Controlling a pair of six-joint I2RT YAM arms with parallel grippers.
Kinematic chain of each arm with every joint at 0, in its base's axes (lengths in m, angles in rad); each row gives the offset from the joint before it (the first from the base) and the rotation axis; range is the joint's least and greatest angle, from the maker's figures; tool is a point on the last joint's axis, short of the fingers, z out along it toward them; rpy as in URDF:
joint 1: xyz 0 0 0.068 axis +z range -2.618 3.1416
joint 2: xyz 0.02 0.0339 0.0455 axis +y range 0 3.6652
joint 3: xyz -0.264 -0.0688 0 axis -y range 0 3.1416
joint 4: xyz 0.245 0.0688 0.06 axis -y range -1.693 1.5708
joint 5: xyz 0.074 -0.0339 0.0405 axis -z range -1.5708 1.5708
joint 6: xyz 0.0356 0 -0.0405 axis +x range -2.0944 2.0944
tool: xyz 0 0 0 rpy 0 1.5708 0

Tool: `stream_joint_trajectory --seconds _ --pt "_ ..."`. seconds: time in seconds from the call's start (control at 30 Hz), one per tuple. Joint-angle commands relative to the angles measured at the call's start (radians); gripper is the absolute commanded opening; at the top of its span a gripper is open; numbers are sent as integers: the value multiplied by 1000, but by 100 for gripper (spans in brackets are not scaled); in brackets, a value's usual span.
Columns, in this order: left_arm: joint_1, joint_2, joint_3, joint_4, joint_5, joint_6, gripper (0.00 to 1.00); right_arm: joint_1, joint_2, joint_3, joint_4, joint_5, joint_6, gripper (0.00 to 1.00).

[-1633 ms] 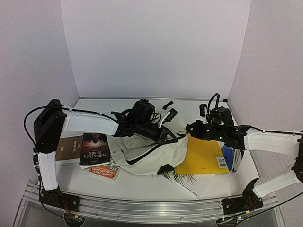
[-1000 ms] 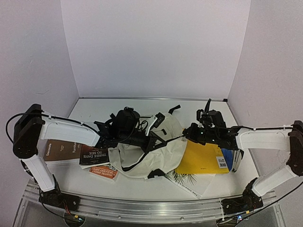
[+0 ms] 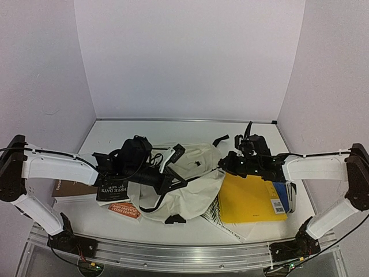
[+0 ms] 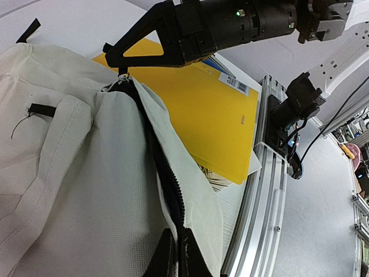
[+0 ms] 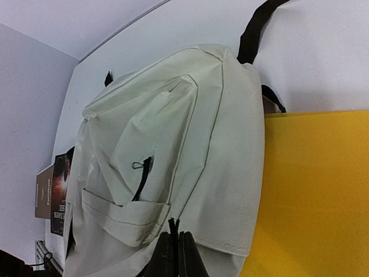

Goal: Pack the student bag
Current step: Unzip the student bag at the center of the board.

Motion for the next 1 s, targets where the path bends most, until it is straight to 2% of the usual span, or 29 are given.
stream_joint_trajectory --seconds 0.0,0.5,0.8,0.97 --pt "-13 -80 -36 -196 91 -27 0 -56 55 28 -30 243 -32 0" --pt "-13 -131 -9 -395 119 -21 0 -93 166 83 16 316 -56 0" --pt "-13 -160 -5 -349 52 -57 0 -126 237 143 54 292 -82 0" --pt "-13 -104 35 -305 88 -75 0 -143 266 204 53 295 -128 0"
